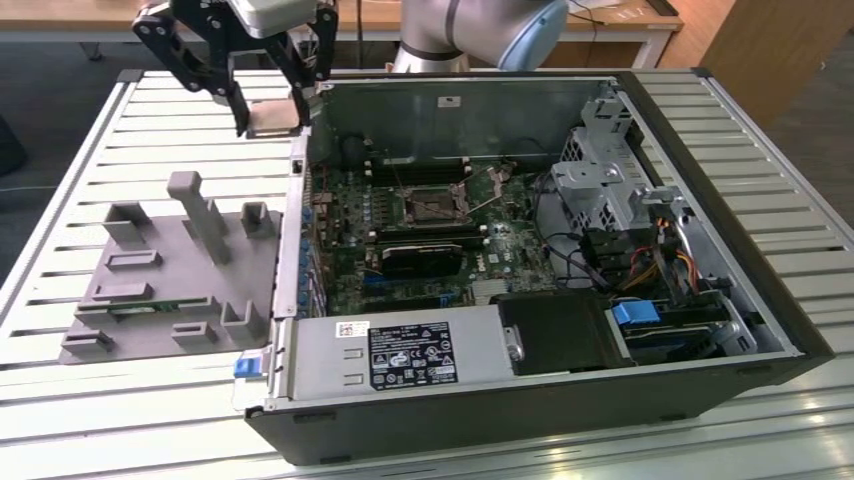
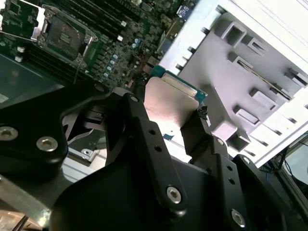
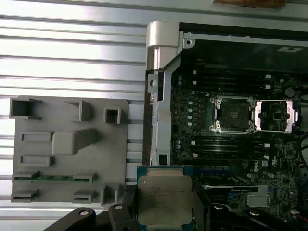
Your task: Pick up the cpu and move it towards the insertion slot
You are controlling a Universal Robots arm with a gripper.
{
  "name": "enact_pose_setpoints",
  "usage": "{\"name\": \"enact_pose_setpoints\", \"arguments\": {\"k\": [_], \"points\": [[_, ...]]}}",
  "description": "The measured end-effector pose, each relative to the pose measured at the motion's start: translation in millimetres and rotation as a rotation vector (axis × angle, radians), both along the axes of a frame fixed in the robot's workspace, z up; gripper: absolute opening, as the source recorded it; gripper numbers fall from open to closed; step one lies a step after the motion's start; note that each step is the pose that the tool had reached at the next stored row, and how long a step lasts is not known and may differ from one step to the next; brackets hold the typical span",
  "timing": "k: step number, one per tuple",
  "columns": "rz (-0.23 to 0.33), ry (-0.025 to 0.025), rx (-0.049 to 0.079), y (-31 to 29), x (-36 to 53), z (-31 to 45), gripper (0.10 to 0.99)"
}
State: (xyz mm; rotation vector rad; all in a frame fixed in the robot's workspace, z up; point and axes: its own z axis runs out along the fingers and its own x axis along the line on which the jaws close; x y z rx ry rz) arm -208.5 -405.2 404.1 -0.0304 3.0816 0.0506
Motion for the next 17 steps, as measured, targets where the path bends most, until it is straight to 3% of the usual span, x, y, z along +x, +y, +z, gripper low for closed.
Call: {"name": "enact_pose_setpoints", "arguments": {"k": [17], "points": [[0.000, 0.0000, 0.000, 0.0, 45.0, 0.0, 0.541]]}}
